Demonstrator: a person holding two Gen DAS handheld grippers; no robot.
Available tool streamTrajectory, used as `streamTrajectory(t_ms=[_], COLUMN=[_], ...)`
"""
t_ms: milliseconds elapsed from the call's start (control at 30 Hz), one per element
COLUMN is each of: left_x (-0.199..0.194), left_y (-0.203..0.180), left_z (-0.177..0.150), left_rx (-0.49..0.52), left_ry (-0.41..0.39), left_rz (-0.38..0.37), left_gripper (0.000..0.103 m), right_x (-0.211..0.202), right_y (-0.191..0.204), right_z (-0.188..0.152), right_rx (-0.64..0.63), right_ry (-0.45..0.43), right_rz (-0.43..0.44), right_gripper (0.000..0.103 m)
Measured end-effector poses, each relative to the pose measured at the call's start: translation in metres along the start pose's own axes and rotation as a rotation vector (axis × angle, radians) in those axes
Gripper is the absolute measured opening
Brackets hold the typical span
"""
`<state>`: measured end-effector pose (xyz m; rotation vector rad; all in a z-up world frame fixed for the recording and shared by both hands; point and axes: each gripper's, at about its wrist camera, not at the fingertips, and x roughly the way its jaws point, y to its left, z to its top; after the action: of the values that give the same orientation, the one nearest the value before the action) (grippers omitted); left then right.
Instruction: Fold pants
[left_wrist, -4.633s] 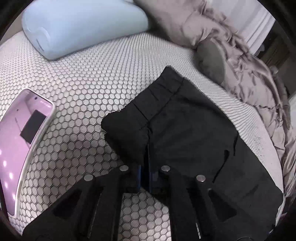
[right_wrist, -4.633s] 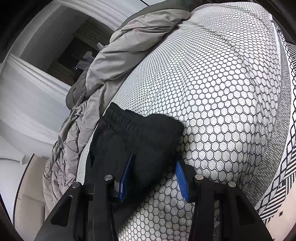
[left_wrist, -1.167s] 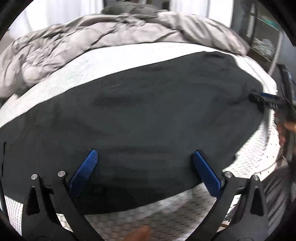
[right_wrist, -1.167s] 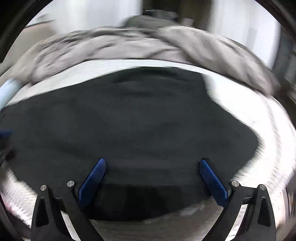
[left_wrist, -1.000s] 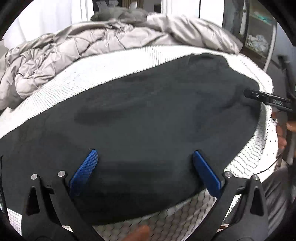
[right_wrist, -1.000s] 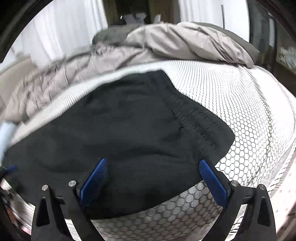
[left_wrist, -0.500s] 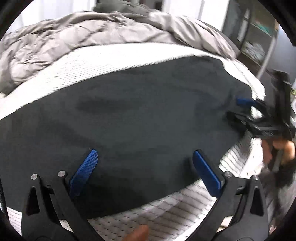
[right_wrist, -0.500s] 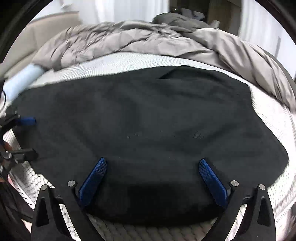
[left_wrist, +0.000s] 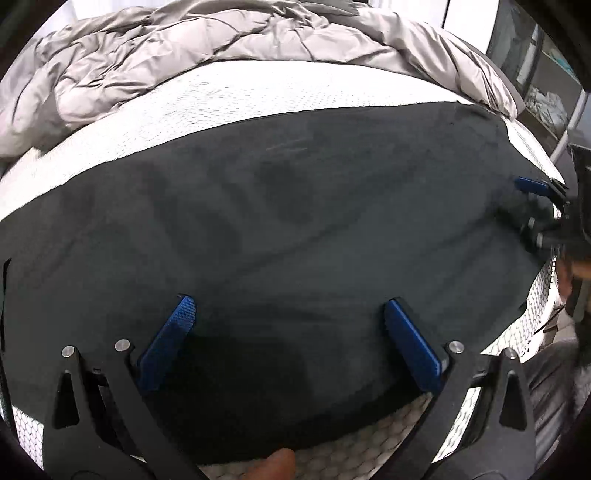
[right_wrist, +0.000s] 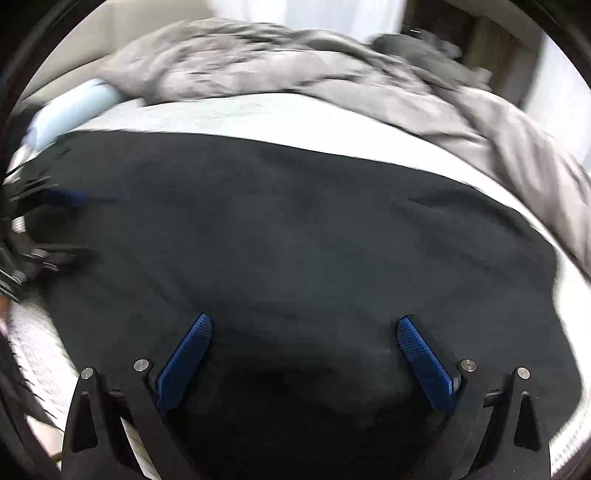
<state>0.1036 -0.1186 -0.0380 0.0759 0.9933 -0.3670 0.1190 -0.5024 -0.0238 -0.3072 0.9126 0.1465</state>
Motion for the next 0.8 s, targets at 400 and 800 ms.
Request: streamTrajectory(t_ms=[400,800], left_x=[-0.028,0.042], left_y=[0.0,-0.022], left_z=[0.009,0.063], left_rx=[-0.013,0.122], left_ry=[-0.041,0.09], left_rz=[-0.015,-0.036], left_gripper=[0.102,0.102], right_x=[-0.026,0.039], right_y=[-0.096,0.008], right_z=[-0.01,0.057], right_rx=[0.282,-0.048], right_ry=[-0.055,0.052], right_rz=[-0.239,0.061], right_gripper=[0.101,0.101])
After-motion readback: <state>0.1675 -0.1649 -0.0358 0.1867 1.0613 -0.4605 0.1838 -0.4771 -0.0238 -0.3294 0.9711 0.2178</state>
